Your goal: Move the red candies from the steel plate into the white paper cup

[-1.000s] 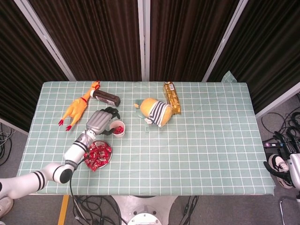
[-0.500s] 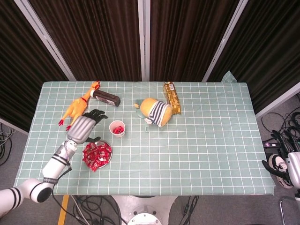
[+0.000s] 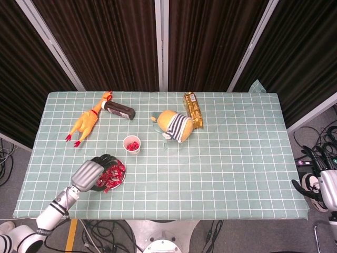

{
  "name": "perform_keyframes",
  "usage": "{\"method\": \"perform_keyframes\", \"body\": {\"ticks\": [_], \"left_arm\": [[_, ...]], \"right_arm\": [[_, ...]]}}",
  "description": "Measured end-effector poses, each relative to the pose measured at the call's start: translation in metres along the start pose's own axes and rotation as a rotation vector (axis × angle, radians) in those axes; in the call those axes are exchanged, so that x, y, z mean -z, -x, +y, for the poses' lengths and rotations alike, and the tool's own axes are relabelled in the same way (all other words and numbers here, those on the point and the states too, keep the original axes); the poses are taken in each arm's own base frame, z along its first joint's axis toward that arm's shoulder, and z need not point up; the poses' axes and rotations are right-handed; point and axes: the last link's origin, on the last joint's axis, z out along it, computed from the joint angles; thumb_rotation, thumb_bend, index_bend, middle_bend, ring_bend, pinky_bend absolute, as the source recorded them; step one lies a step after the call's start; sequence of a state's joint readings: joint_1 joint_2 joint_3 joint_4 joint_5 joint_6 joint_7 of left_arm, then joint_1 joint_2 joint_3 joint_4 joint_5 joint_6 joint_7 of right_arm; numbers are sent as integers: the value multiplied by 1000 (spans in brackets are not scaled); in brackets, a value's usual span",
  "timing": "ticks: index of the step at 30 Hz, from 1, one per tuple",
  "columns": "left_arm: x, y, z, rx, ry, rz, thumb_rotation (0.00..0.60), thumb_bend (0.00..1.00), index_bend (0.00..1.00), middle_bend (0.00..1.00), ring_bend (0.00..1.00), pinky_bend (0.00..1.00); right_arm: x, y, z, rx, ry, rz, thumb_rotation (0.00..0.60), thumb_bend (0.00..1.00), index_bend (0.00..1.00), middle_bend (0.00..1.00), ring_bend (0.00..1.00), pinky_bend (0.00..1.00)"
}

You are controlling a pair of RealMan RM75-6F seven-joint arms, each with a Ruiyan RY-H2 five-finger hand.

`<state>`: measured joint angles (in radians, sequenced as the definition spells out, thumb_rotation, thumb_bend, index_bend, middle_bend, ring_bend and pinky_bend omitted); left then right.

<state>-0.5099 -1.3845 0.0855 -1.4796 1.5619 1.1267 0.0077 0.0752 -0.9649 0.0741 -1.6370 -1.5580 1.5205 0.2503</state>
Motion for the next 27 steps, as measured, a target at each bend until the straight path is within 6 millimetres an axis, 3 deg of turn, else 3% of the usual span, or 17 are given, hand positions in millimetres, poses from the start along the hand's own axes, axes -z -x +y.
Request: {"method": "perform_keyframes", "body": {"ticks": [15, 27], "left_arm": [[-14, 28, -1, -55, -16, -76, 600, 134, 287, 251, 157, 308], [-22, 28, -16, -49, -78, -108, 600, 139, 314, 251, 157, 328]], "right_arm": [[2, -2, -1, 4, 5, 2, 600, 162, 79, 200, 53, 237], [2, -1, -1, 4, 2, 1, 600, 162, 78, 200, 53, 240]]}}
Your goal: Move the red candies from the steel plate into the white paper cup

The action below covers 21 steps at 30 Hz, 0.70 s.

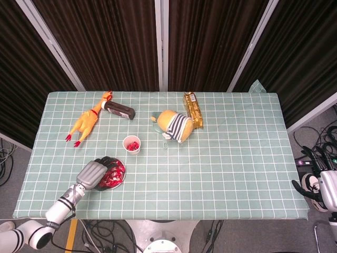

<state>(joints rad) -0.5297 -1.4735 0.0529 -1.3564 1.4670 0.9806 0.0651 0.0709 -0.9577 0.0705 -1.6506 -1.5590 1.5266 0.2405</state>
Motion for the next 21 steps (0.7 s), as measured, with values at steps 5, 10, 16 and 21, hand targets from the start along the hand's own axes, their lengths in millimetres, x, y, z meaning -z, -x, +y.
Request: {"method": "perform_keyframes", "body": {"ticks": [5, 10, 16, 21], "left_arm": [[-5, 0, -2, 19, -3, -20, 600, 180, 356, 260, 158, 355], [-7, 0, -3, 31, -2, -22, 600, 225, 389, 280, 179, 414], [-8, 3, -6, 31, -9, -26, 600, 253, 412, 298, 209, 481], [-9, 3, -8, 34, -13, -19, 600, 278, 452, 337, 248, 534]], "right_arm": [[0, -1, -1, 4, 0, 2, 600, 162, 78, 200, 53, 242], [1, -1, -1, 6, 3, 1, 600, 161, 79, 201, 53, 243], [0, -1, -1, 6, 2, -1, 600, 162, 79, 201, 53, 243], [0, -1, -1, 7, 3, -2, 600, 161, 79, 202, 53, 243]]}}
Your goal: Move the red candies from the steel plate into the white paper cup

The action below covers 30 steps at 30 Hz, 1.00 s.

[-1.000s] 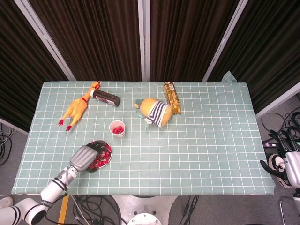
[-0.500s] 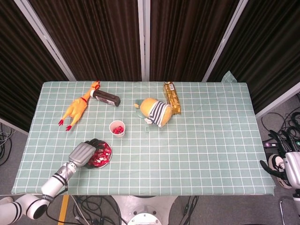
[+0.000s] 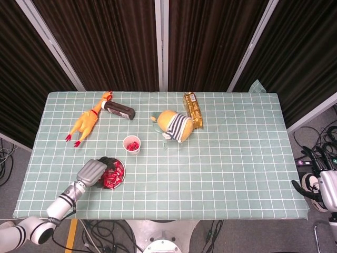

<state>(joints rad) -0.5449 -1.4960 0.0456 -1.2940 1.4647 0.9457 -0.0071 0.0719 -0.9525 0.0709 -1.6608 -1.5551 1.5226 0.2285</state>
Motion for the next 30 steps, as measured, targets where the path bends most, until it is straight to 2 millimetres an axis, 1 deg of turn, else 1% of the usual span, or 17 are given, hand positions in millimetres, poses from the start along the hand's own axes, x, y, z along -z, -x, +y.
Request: {"method": "perform_keyframes", "body": {"ticks": [2, 5, 10, 15, 21, 23, 25, 30], "left_arm": [[0, 0, -1, -1, -1, 5, 600, 286, 472, 359, 273, 556], [0, -1, -1, 1, 4, 16, 600, 302, 506, 404, 339, 613], [-1, 0, -2, -3, 12, 17, 600, 311, 532, 437, 374, 664], [-3, 0, -3, -3, 19, 16, 600, 342, 564, 466, 400, 704], [-5, -1, -5, 1, 29, 28, 600, 378, 608, 539, 488, 797], [-6, -1, -5, 3, 32, 36, 600, 391, 627, 577, 524, 830], [-7, -1, -6, 5, 33, 44, 600, 397, 635, 600, 544, 845], [-8, -3, -7, 5, 43, 64, 600, 415, 661, 618, 559, 860]], "right_arm": [[0, 0, 0, 0, 0, 1, 600, 162, 79, 202, 53, 243], [0, 0, 0, 0, -1, 0, 600, 162, 79, 202, 53, 243], [0, 0, 0, 0, 2, 1, 600, 162, 79, 202, 53, 243], [0, 0, 0, 1, 2, 1, 600, 162, 79, 202, 53, 243], [-1, 0, 0, 1, 2, -1, 600, 162, 79, 202, 53, 244], [-1, 0, 0, 2, 2, -1, 600, 162, 79, 202, 53, 244], [-1, 0, 0, 2, 2, -1, 600, 162, 79, 203, 53, 244], [-1, 0, 0, 3, 2, -2, 600, 162, 79, 204, 53, 243]]}}
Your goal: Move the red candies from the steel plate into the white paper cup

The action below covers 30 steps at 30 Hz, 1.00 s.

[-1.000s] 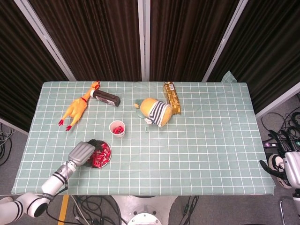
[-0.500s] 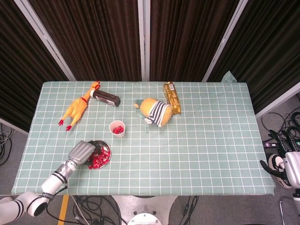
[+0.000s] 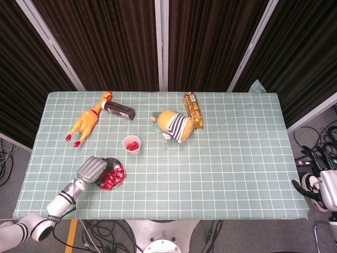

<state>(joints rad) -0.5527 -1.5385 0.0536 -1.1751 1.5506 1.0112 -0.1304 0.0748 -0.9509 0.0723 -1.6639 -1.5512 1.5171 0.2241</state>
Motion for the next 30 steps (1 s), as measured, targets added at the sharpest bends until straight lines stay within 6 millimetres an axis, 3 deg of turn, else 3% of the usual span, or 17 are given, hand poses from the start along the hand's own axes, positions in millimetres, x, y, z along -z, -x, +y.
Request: {"method": "perform_keyframes", "body": {"ticks": [11, 20, 30], "left_arm": [[3, -17, -5, 13, 3, 55, 600, 448, 682, 651, 585, 884], [10, -62, -7, 36, 10, 153, 600, 447, 682, 652, 585, 884], [-31, -116, 17, 51, 76, 232, 600, 448, 682, 652, 585, 884]], "right_arm": [[0, -1, 0, -1, -3, 4, 600, 162, 79, 204, 53, 245], [0, -1, 1, -6, -7, 7, 600, 162, 79, 204, 53, 245], [0, -2, 1, -6, -5, 11, 600, 162, 79, 204, 53, 246]]}}
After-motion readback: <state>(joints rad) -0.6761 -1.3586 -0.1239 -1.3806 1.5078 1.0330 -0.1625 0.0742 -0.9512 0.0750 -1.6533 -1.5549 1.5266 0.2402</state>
